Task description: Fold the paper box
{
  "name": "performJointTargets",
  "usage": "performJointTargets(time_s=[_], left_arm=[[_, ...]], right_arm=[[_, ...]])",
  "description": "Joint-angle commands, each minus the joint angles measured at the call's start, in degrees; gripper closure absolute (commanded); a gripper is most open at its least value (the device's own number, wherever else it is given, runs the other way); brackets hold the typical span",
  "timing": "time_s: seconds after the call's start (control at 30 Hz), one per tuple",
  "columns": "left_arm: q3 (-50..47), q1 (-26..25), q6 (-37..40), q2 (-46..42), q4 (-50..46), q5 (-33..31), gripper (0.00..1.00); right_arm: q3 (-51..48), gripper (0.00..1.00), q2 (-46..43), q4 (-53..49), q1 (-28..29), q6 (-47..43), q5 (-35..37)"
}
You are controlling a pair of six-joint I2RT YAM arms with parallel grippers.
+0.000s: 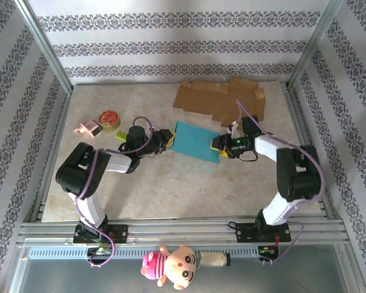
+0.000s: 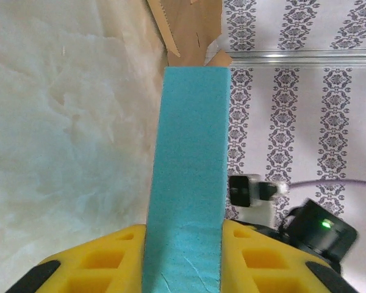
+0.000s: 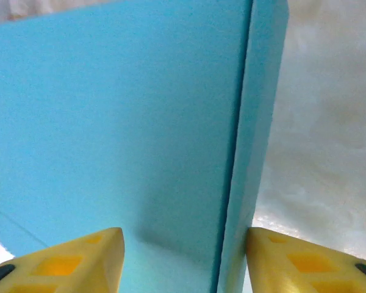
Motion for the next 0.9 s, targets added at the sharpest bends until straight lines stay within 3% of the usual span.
performJointTargets(time_s=[0.0,0.1,0.23,0.33,0.47,0.6,0.77,0.87], left_arm=[[2.19,-0.46,3.57,-3.41,-7.31,0.07,0.75],[3.05,-0.5,5.12,-5.5,-12.16,-0.84,0.75],[3.07,-0.41,4.53,-7.6,-13.52,-1.93,0.75],[3.33,-0.44,4.35,-9.01,-15.55,-2.88,0.76],[3.67,-0.4,4.42,-10.8,-20.55,-4.64,0.77],[3.65,-0.39,3.82,-11.52,-23.74,-5.7,0.78],[3.19,-0.43,2.07,-11.73,-23.83,-5.79,0.78],[2.88,-0.39,1.83,-12.32,-24.62,-6.06,0.78]], right_arm=[[0.21,0.43,-7.16,-2.24,0.82,0.2,5.41],[0.17,0.32,-14.51,-4.14,3.02,-2.07,13.62],[-2.34,0.22,-25.56,-1.68,11.22,-10.52,28.8],[-6.48,0.18,-31.96,3.96,21.84,-24.89,37.78],[-15.8,0.12,-35.93,15.44,34.07,-49.68,39.08],[-21.71,0.04,-31.38,27.15,41.14,-65.29,46.04],[-20.32,0.02,-18.36,37.7,43.03,-72.82,58.69],[-20.05,0.03,-12.67,45.67,42.79,-77.65,61.66]])
